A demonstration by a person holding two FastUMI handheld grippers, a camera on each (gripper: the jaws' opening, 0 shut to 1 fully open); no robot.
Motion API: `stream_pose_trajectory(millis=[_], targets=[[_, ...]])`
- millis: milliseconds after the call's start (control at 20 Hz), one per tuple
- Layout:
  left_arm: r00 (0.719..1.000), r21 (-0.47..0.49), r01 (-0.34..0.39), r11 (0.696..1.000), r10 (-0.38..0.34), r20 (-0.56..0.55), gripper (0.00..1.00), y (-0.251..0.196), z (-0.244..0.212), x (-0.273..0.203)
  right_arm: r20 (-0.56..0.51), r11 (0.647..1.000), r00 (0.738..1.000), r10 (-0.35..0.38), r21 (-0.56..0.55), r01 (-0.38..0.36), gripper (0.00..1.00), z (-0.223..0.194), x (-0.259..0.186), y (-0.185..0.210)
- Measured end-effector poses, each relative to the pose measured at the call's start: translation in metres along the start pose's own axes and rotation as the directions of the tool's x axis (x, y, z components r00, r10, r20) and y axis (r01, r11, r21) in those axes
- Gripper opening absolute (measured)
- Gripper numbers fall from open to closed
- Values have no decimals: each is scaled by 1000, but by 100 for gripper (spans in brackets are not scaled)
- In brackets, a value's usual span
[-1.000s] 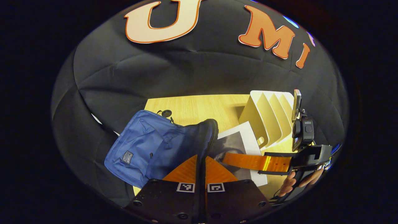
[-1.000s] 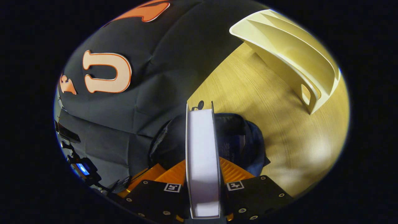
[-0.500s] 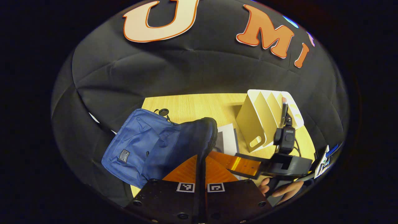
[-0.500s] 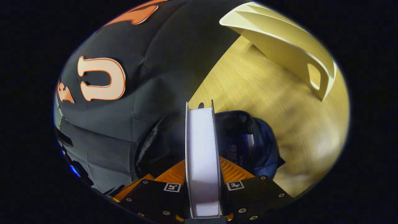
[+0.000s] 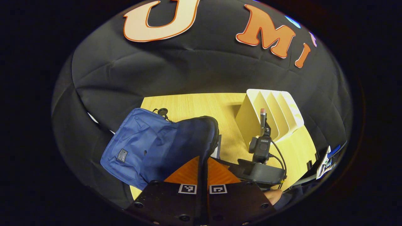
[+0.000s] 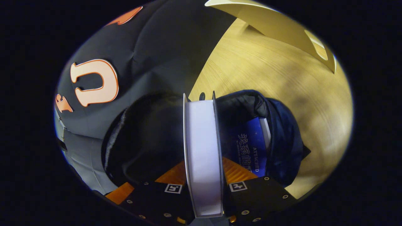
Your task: Open the schoolbag, grab two books from the bookshelf and put them into the schoolbag.
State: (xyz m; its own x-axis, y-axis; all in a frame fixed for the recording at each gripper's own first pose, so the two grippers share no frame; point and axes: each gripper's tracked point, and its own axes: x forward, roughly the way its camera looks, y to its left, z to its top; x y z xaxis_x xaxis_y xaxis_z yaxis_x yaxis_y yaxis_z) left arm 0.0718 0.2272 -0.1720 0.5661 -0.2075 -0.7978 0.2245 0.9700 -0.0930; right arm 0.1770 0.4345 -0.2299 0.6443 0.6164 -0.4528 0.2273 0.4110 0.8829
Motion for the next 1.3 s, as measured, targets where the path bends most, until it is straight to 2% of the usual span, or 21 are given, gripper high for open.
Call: stream_pose_trajectory(millis=[150, 300, 350, 400, 450, 500, 600, 650, 800, 950, 1300], targets=[[1000, 2, -5, 1000, 5, -2, 0, 0, 0, -1, -31, 1000, 999, -16, 7, 16, 43, -4, 6, -4], [1000, -6, -8, 1000, 8, -6, 0, 2, -2, 1, -68, 998, 996, -59, 3, 59, 54, -10, 2, -15], [1000, -12, -8, 1000, 8, -7, 0, 2, -2, 1, -66, 998, 996, -65, -6, 64, 75, -9, 0, -18], [1000, -16, -8, 1000, 8, -5, 0, 3, -2, 1, -68, 996, 994, -89, -31, 87, 52, -8, -2, -21], [1000, -19, -10, 1000, 9, -6, 0, 4, -2, 1, -68, 995, 994, -89, -40, 86, 73, -7, -5, -22], [1000, -23, -7, 1000, 7, 0, 1, 4, -1, 1, -78, 993, 991, -110, -40, 107, 83, -7, -7, -26], [1000, -21, -13, 1000, 13, 4, 0, 6, -2, 0, -76, 991, 989, -129, -30, 127, 93, -2, -13, -29], [1000, -24, -16, 1000, 16, 3, 0, 6, -2, 0, -53, 990, 990, -134, -41, 132, 94, 3, -10, -31], [999, -19, -37, 999, 37, 10, 1, 12, 0, -2, -120, 989, 982, -143, 10, 145, 95, -15, 0, -26], [999, -10, -46, 999, 46, 14, 0, 14, 2, -3, -133, 988, 979, -157, -12, 156, 96, -23, 12, -29], [1000, -17, -30, 999, 30, 5, 1, 11, 0, 0, -136, 976, 967, -217, -31, 215, 96, -7, -20, -40]])
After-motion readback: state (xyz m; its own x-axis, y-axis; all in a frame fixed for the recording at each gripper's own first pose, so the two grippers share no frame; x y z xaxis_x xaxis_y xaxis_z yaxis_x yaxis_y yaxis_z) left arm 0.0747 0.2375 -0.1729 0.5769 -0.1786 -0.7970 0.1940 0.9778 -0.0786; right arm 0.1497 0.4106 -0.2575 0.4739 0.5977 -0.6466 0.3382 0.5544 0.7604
